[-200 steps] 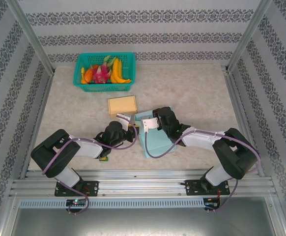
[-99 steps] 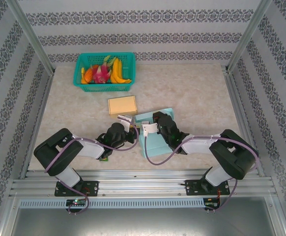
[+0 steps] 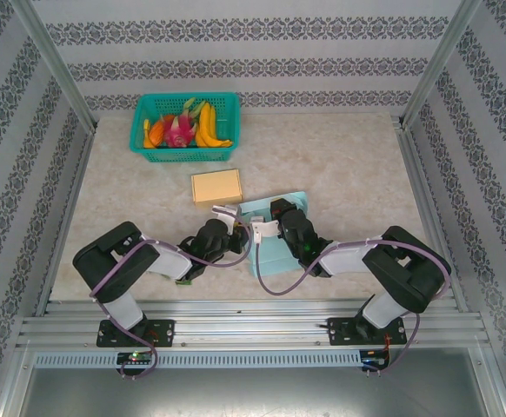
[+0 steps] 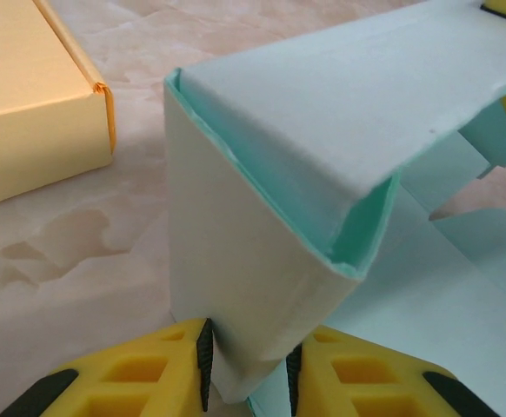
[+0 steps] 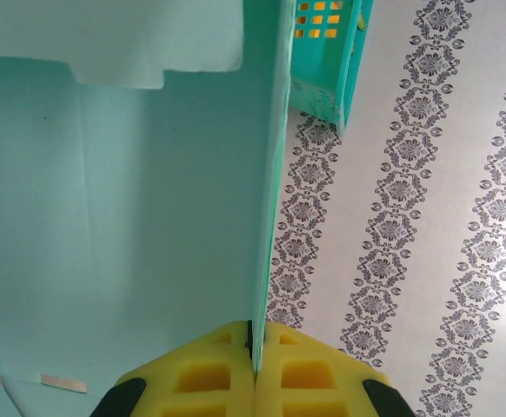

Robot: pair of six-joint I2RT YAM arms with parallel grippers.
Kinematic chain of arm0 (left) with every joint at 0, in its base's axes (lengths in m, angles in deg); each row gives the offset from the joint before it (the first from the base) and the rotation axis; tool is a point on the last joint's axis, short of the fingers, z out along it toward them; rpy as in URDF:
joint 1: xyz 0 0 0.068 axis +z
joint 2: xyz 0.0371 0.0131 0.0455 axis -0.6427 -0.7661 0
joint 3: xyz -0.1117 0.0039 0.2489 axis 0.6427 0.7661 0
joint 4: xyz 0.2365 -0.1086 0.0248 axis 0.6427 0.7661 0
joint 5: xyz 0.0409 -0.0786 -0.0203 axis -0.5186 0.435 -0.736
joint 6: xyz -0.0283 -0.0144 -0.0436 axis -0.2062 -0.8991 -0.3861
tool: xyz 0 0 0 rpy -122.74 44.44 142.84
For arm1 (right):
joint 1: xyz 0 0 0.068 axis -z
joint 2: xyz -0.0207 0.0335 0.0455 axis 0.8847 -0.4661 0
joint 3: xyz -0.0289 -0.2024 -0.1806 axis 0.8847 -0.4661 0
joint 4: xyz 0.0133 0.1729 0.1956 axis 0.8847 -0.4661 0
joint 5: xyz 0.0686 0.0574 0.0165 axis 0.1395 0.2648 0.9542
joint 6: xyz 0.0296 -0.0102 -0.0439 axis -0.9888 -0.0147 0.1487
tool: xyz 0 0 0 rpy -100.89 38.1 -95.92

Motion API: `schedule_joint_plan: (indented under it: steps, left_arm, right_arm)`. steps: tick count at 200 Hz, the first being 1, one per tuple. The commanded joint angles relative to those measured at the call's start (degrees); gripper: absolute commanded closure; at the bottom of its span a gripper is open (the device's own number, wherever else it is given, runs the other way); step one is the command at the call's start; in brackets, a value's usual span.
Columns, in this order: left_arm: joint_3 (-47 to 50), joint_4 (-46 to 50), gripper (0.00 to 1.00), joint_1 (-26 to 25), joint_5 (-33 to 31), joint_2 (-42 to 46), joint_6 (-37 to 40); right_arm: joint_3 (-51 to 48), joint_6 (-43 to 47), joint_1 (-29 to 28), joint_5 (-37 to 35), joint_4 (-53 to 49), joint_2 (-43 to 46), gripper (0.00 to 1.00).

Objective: Fold the paper box

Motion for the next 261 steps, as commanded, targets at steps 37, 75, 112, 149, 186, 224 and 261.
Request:
schedule_joint_plan:
  steps: [37, 75, 112, 149, 186, 224, 261]
  left_arm:
    - [-4.04, -1.69, 0.69, -1.21, -7.74, -4.22, -1.43]
    - [-6.46, -0.86, 0.69, -2.21, -12.07, -6.72, -0.73]
    - [-7.76, 0.39, 0.69, -2.66, -18.88, -8.43, -1.77]
    - [-9.37, 6.25, 0.70, -2.66, -28.93, -9.34, -7.59]
    - [-12.08, 19.57, 0.69, -2.66, -43.08, -9.27, -16.33]
    - [-14.97, 35.37, 0.69, -2.23, -51.44, -8.45, -27.97]
    - [-16.44, 43.19, 0.71, -0.93, -53.17, -8.20, -33.55]
  right_arm:
    - [-1.34, 0.52, -1.15, -0.55, -1.16, -1.12, 1.00]
    - [-1.60, -0.33, -1.25, -0.99, -0.81, -1.65, 1.00]
    - [-1.95, -1.07, -1.33, -1.15, -0.54, -2.00, 1.00]
    - [-2.10, -1.75, -1.21, -1.83, -0.46, -2.00, 1.00]
    - [-2.24, -2.31, -1.15, -2.48, -0.98, -1.56, 1.00]
    - [-2.14, -2.80, -0.66, -2.77, -1.42, -2.11, 1.00]
    - [-2.30, -3.27, -0.40, -2.59, -1.51, -2.62, 1.00]
